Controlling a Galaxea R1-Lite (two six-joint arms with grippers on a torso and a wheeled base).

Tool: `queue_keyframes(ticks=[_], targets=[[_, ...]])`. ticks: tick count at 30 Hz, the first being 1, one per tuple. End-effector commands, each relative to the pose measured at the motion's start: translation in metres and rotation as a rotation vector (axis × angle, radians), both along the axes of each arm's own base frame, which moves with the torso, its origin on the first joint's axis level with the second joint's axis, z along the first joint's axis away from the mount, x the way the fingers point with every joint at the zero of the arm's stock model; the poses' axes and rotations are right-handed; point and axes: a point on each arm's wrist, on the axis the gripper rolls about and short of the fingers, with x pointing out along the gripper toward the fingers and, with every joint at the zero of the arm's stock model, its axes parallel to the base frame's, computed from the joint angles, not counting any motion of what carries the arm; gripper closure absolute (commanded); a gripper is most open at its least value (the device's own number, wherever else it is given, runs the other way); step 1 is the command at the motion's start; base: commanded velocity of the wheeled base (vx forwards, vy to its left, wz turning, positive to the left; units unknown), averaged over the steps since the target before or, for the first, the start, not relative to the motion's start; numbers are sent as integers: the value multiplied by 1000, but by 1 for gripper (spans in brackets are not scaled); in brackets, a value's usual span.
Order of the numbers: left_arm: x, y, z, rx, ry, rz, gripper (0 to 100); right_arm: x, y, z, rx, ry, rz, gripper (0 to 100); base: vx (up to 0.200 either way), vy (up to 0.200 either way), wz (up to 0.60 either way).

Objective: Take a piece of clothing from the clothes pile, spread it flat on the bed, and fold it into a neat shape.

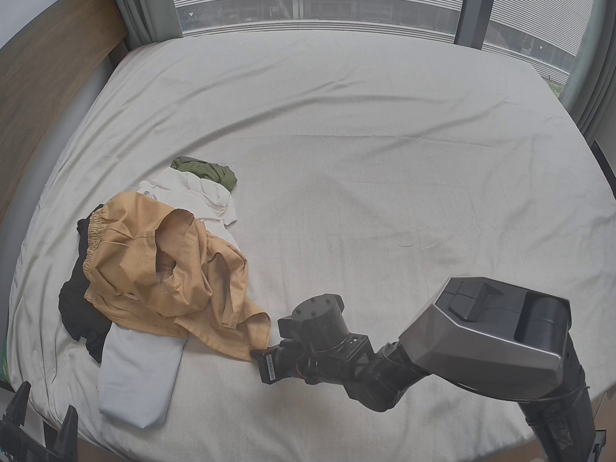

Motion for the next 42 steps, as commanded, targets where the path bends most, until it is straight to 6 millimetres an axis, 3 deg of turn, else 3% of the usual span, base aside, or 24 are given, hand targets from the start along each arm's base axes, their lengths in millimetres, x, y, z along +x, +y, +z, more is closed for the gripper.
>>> queue_keyframes(ticks=[1,42], targets=[[0,0,-5,0,1,0,0,-10,-11,14,-10,-5,4,100,0,0,0],[0,0,-5,0,1,0,0,-51,-103,25,-150,38,-130,100,0,0,0]])
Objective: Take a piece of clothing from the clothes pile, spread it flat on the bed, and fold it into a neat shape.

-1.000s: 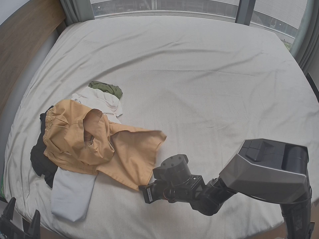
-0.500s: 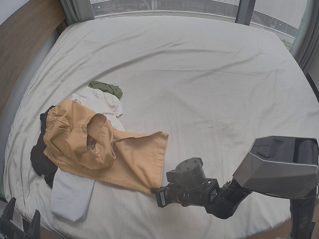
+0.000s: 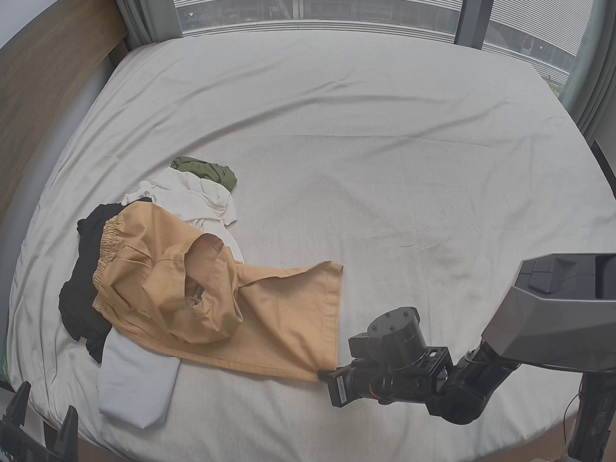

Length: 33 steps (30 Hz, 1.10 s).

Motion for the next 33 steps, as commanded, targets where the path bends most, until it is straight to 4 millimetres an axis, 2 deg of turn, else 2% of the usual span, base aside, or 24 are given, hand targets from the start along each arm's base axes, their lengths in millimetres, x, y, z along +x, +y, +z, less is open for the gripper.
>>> queue_keyframes(ticks=[1,11,13,19,33], targets=[[0,0,-5,-1,1,1,0,-3,-9,6,-3,-4,-20,100,0,0,0],[0,0,-5,0,0,0,0,-6,-42,11,-38,16,-99,100,0,0,0],[0,0,-5,2,1,0,0,-6,-56,9,-55,32,-128,100,0,0,0],[0,0,-5,2,1,1,0,-8,-76,10,-70,54,-175,100,0,0,0],[0,0,-5,2,0,1,0,-24,-108,5,-93,70,-223,100,0,0,0]])
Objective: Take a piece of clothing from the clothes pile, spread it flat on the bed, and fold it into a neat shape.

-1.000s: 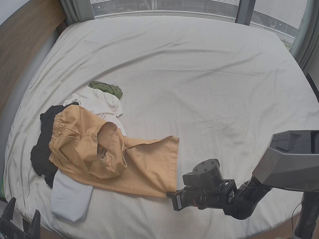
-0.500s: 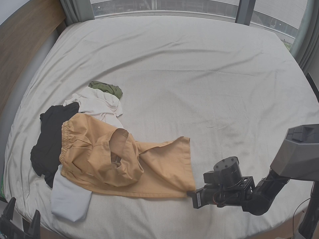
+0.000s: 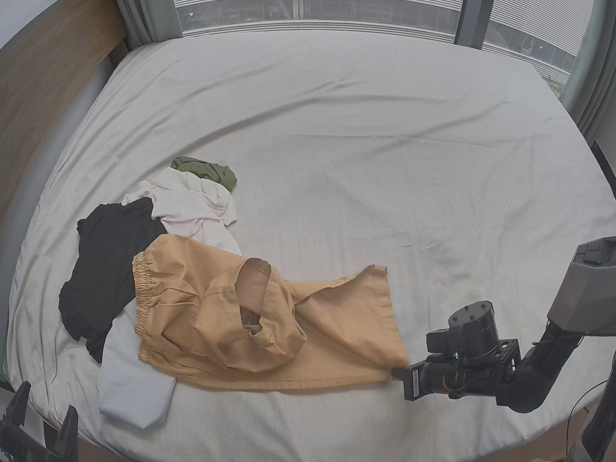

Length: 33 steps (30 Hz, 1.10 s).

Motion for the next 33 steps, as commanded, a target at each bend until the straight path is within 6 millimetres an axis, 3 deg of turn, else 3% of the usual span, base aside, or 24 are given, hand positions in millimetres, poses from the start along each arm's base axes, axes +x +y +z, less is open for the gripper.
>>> queue_keyframes(ticks=[1,33], targets=[[0,0,-5,0,1,0,0,-8,-12,-4,-13,21,-22,100,0,0,0],[0,0,-5,1,1,1,0,-43,-65,-16,-49,79,-141,100,0,0,0]])
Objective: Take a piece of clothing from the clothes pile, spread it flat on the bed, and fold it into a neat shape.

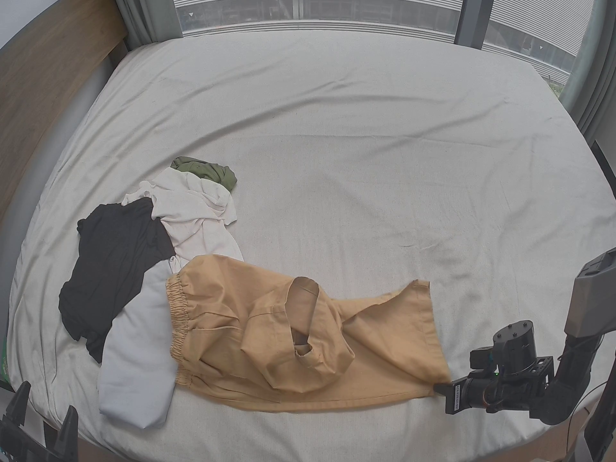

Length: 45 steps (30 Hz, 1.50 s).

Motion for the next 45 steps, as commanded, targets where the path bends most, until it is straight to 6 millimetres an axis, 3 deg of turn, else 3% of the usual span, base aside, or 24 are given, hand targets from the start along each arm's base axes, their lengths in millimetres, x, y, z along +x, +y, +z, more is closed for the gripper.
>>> queue_keyframes(ticks=[1,21,45], targets=[[0,0,-5,0,1,-1,0,-8,-7,-2,-9,23,-14,100,0,0,0],[0,0,-5,0,1,1,0,-17,-18,-5,-44,88,-52,100,0,0,0],[0,0,-5,0,1,1,0,-27,-47,4,-74,189,-176,100,0,0,0]])
